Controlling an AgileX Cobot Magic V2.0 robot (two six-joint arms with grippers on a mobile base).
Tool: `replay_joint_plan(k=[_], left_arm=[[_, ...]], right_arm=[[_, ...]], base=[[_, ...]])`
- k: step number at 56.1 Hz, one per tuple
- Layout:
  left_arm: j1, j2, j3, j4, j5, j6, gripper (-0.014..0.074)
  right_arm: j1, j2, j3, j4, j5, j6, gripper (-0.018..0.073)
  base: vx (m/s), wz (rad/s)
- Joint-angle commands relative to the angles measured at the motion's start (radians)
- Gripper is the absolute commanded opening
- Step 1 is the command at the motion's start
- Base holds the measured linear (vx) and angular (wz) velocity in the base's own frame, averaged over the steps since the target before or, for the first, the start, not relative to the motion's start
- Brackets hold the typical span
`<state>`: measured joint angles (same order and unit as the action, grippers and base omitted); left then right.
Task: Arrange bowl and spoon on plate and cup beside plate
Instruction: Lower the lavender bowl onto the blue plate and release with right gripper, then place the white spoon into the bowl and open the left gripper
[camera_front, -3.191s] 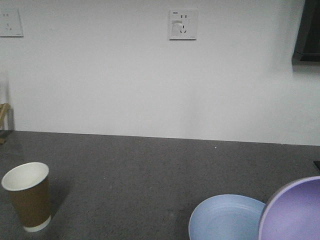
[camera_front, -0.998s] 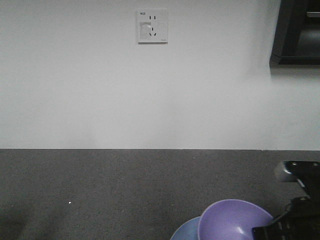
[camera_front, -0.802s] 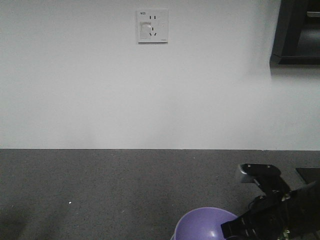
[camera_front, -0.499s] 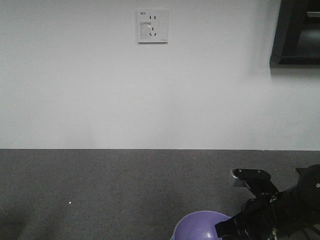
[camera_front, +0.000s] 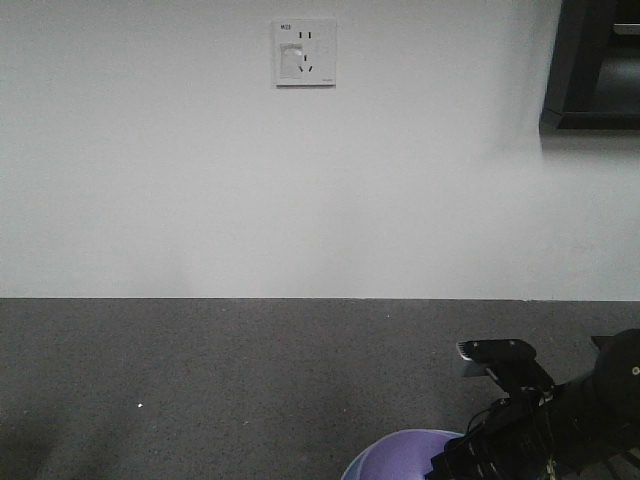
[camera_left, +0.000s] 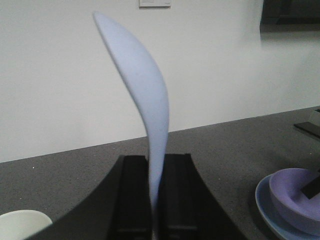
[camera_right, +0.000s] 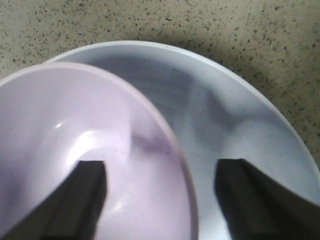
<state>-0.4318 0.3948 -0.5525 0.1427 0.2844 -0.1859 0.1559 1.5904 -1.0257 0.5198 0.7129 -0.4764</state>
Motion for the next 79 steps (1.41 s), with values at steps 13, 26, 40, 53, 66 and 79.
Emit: replay_joint_plan(k=[13, 26, 40, 53, 66, 79], left_arm=[[-0.006, 0.009, -0.024, -0.021, -0.074, -0.010, 0.0003], [-0.006, 0.036, -0.045, -0.067, 0.110, -0.008, 0.0003], [-0.006, 0.291, -0.263, -0.115, 0.340, 0.209, 0.0003], [-0.006, 0.697, -0.540, -0.460, 0.489, 0.567, 0.0003], [-0.087, 1.042, -0.788, -0.625, 0.640, 0.699, 0.0003], [-0.222, 1.280, -1.005, -0.621, 0.715, 0.697, 0.0003]], right_arm=[[-0.002, -0.271, -0.036, -0.120, -0.012, -0.021, 0.0609], [-0.002, -0.557, -0.016, -0.342, 0.113, 0.186, -0.0018], [-0.002, -0.903, 0.267, -0.402, -0.004, 0.273, -0.0011], [-0.002, -1.090, 0.448, -0.403, -0.040, 0.280, -0.0011], [-0.002, -1.132, 0.477, -0.414, -0.034, 0.280, -0.0011], [-0.002, -1.132, 0.477, -0.417, -0.035, 0.280, -0.0011]], base=[[0.00, 0.00], [0.00, 0.00], [0.00, 0.00], [0.00, 0.00], [0.00, 0.00], [0.00, 0.00]])
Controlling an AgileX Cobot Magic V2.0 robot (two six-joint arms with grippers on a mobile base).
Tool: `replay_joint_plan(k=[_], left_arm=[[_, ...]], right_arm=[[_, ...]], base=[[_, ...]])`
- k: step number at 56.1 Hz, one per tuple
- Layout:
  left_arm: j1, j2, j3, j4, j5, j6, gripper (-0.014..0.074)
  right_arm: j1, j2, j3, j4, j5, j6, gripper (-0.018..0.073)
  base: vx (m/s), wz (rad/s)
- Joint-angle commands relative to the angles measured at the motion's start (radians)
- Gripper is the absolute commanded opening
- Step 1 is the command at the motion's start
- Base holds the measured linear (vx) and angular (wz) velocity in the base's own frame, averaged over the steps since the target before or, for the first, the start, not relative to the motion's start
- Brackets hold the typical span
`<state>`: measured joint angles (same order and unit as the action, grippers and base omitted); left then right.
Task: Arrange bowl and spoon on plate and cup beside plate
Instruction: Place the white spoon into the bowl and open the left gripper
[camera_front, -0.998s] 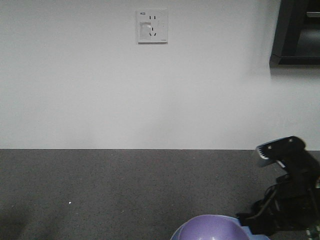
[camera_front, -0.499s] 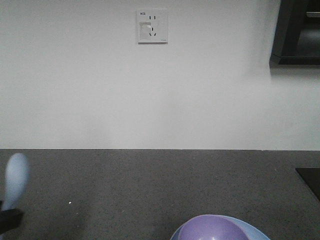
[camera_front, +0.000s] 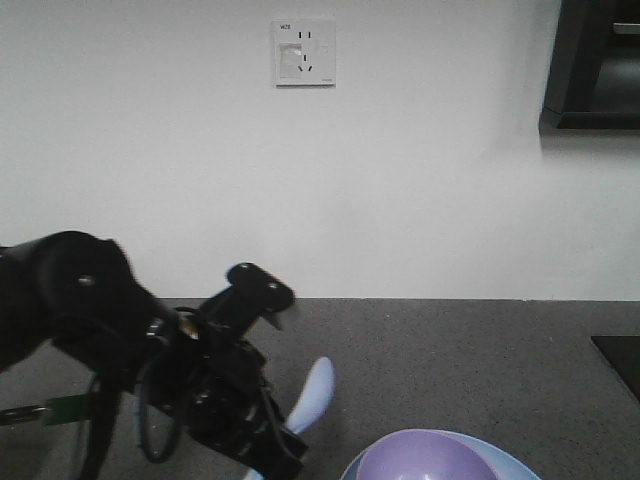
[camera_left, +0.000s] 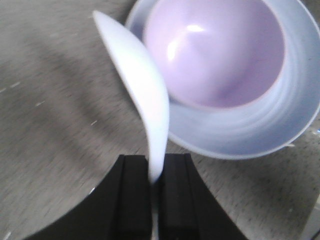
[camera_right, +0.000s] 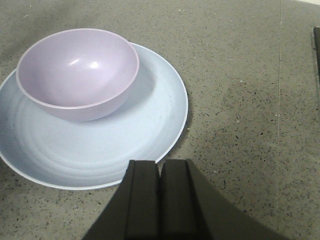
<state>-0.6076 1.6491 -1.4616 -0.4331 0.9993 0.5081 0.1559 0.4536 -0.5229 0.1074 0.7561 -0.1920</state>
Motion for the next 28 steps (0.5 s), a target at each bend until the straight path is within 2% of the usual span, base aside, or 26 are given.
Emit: replay_joint_plan(k=[1, 9, 16, 23, 28], left_arm=[[-0.054, 0.038, -0.108, -0.045, 0.007, 0.003, 0.0003], [-0.109, 0.139, -0.201, -0.038, 0.043, -0.024, 0.0003], [-0.121, 0.190, -0.235, -0.026, 0.036, -0.064, 0.0015], [-0.121, 0.198, -0.236, -0.026, 0.024, -0.064, 0.0069], [-0.121, 0.197, -0.236, -0.029, 0.007, -0.060, 0.0141]], right_arm=[[-0.002, 0.005, -0.026, -0.005, -0.079, -0.005, -0.0011], [-0.002, 0.005, -0.026, -0.006, -0.079, -0.005, -0.0011], [-0.002, 0.005, -0.026, -0.005, -0.080, -0.005, -0.0011], [-0.002, 0.005, -0.026, -0.005, -0.080, -0.005, -0.0011], [-0.002, 0.005, -0.026, -0.008, -0.083, -0.005, -0.0011]], base=[[0.00, 0.00], [0.00, 0.00], [0.00, 0.00], [0.00, 0.00], [0.00, 0.00]])
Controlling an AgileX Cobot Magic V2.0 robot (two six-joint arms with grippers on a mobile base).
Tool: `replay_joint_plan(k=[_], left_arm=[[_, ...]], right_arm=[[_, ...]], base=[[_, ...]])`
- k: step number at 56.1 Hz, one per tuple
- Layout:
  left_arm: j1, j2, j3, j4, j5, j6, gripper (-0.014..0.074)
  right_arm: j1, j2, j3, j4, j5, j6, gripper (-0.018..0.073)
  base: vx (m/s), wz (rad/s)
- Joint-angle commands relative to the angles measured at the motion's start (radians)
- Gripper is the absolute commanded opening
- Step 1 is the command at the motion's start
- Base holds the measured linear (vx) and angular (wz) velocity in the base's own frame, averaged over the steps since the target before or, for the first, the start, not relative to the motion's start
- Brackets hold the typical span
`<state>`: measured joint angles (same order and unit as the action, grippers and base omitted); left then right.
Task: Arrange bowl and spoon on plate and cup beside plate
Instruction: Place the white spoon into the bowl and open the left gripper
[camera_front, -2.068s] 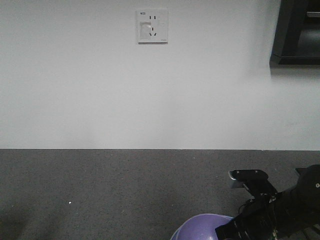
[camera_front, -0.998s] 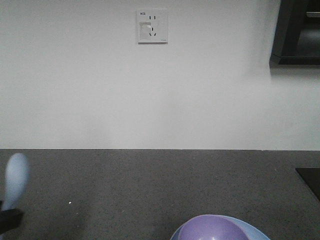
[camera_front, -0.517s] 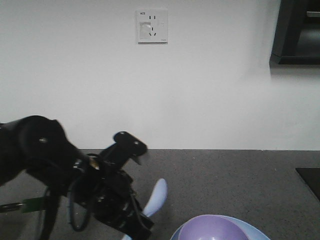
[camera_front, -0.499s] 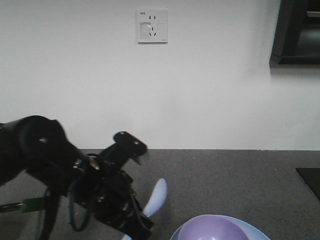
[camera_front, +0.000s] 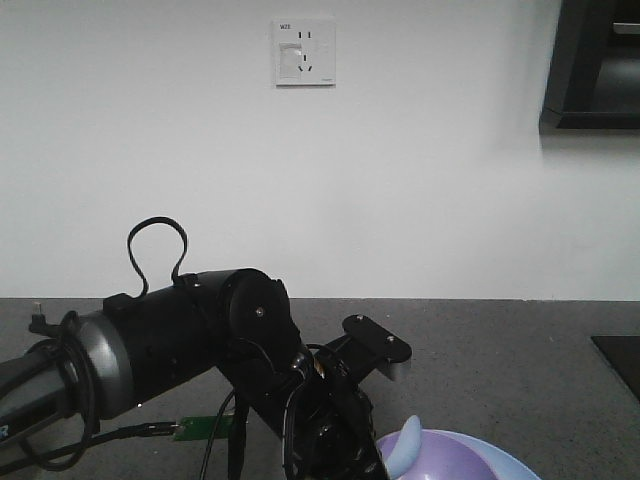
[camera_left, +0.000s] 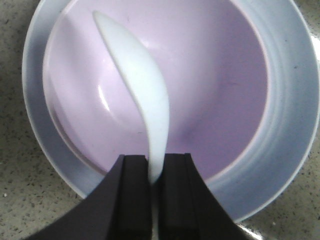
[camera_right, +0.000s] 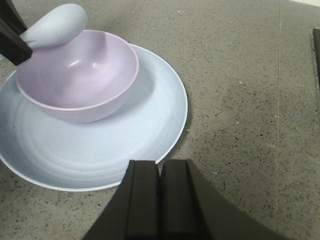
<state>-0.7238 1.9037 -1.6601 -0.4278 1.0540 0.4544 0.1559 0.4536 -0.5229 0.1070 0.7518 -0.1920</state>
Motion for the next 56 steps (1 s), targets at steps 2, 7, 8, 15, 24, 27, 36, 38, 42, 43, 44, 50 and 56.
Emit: replay_joint_plan(k=[2, 7, 8, 15, 24, 27, 36, 38, 42, 43, 44, 50, 56], left_arm=[[-0.005, -0.057, -0.037, -0.034, -0.048, -0.001, 0.0179], [-0.012, -0.057, -0.037, -0.035, -0.048, 0.008, 0.0284], [-0.014, -0.057, -0.037, -0.035, -0.047, 0.008, 0.0302], [-0.023, -0.057, -0.037, -0.035, -0.055, 0.008, 0.0437], [-0.028, -0.059, -0.066, -0.020, -0.021, 0.017, 0.0549], [-0.028, -0.064, -0.103, 0.011, 0.022, 0.015, 0.0565], [-0.028, -0.116, -0.214, 0.155, 0.143, -0.053, 0.0565], [-0.028, -0.137, -0.234, 0.205, 0.159, -0.076, 0.0565], [-0.028, -0.186, -0.252, 0.312, 0.179, -0.121, 0.0565], [-0.028, -0.196, -0.253, 0.335, 0.182, -0.130, 0.0565], [-0.028, -0.207, -0.253, 0.359, 0.184, -0.140, 0.0565], [-0.028, -0.288, -0.240, 0.527, 0.200, -0.230, 0.0565], [-0.024, -0.379, -0.184, 0.630, 0.200, -0.284, 0.0565]], right_arm=[[-0.002, 0.005, -0.026, -0.009, -0.080, -0.005, -0.0011], [-0.002, 0.005, -0.026, -0.013, -0.081, -0.005, -0.0011], [-0.002, 0.005, -0.026, -0.013, -0.081, -0.005, -0.0011], [-0.002, 0.005, -0.026, -0.020, -0.082, -0.005, -0.0011], [-0.002, 0.005, -0.026, -0.024, -0.082, -0.005, -0.0011], [-0.002, 0.005, -0.026, -0.025, -0.082, -0.005, -0.0011], [-0.002, 0.005, -0.026, -0.026, -0.082, -0.005, -0.0011], [-0.002, 0.005, -0.026, -0.026, -0.082, -0.005, -0.0011], [-0.002, 0.005, -0.026, -0.026, -0.082, -0.005, -0.0011], [-0.002, 0.005, -0.026, -0.026, -0.082, -0.005, -0.0011], [-0.002, 0.005, -0.026, -0.026, -0.082, -0.005, -0.0011], [-0.002, 0.005, -0.026, -0.026, -0.082, -0.005, -0.0011], [-0.002, 0.006, -0.024, -0.026, -0.081, -0.005, -0.0011]], base=[[0.00, 0.00], [0.00, 0.00], [0.00, 0.00], [0.00, 0.00], [0.00, 0.00], [0.00, 0.00], [0.00, 0.00], [0.00, 0.00], [0.00, 0.00], [0.00, 0.00], [0.00, 0.00], [0.00, 0.00], [0.00, 0.00]])
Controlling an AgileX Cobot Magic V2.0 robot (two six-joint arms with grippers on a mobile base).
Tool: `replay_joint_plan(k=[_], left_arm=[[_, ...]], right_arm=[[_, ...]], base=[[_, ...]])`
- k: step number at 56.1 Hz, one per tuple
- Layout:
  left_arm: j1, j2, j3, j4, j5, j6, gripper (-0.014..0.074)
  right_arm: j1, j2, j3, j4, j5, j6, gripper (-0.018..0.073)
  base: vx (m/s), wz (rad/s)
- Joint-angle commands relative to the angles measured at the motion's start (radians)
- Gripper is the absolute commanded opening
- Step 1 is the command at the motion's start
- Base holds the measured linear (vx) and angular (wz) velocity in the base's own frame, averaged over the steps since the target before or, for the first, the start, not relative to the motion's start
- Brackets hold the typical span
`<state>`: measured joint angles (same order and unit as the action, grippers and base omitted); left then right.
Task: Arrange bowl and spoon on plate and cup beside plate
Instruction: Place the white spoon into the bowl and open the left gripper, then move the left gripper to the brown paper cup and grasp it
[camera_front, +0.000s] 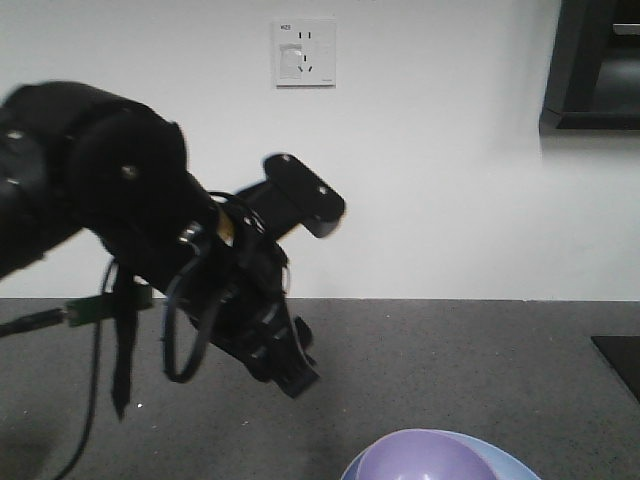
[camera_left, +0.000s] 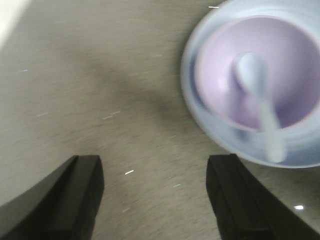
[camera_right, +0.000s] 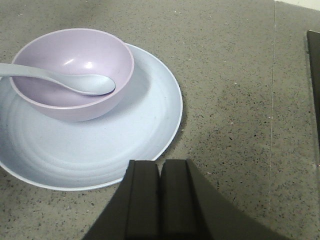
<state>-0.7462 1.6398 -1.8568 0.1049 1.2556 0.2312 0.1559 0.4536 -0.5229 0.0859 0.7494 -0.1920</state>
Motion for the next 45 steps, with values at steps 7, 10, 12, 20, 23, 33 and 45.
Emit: replay_joint_plan(k=[7, 10, 12, 20, 23, 33, 45], left_arm=[[0.042, -0.236, 0.143, 0.131, -0.002, -0.082, 0.0565], [0.077, -0.294, 0.222, 0.155, -0.002, -0.099, 0.0565], [0.100, -0.330, 0.275, 0.177, -0.002, -0.116, 0.0565], [0.189, -0.461, 0.468, 0.286, -0.009, -0.168, 0.0565], [0.217, -0.496, 0.531, 0.314, -0.023, -0.173, 0.0565], [0.298, -0.552, 0.657, 0.366, -0.057, -0.173, 0.0565], [0.386, -0.547, 0.719, 0.366, -0.114, -0.172, 0.0563]], right_arm=[[-0.002, 0.006, -0.024, -0.005, -0.079, -0.005, -0.0011], [-0.002, 0.006, -0.024, -0.005, -0.079, -0.005, -0.0011], [-0.002, 0.006, -0.024, -0.003, -0.079, -0.005, -0.0011], [-0.002, 0.006, -0.024, -0.002, -0.079, -0.005, -0.0011], [-0.002, 0.006, -0.024, -0.002, -0.079, -0.005, -0.0011], [-0.002, 0.006, -0.024, -0.002, -0.079, -0.005, -0.0011], [-0.002, 0.006, -0.024, -0.001, -0.078, -0.005, -0.0011]], base=[[0.00, 0.00], [0.00, 0.00], [0.00, 0.00], [0.00, 0.00], [0.00, 0.00], [0.00, 0.00], [0.00, 0.00]])
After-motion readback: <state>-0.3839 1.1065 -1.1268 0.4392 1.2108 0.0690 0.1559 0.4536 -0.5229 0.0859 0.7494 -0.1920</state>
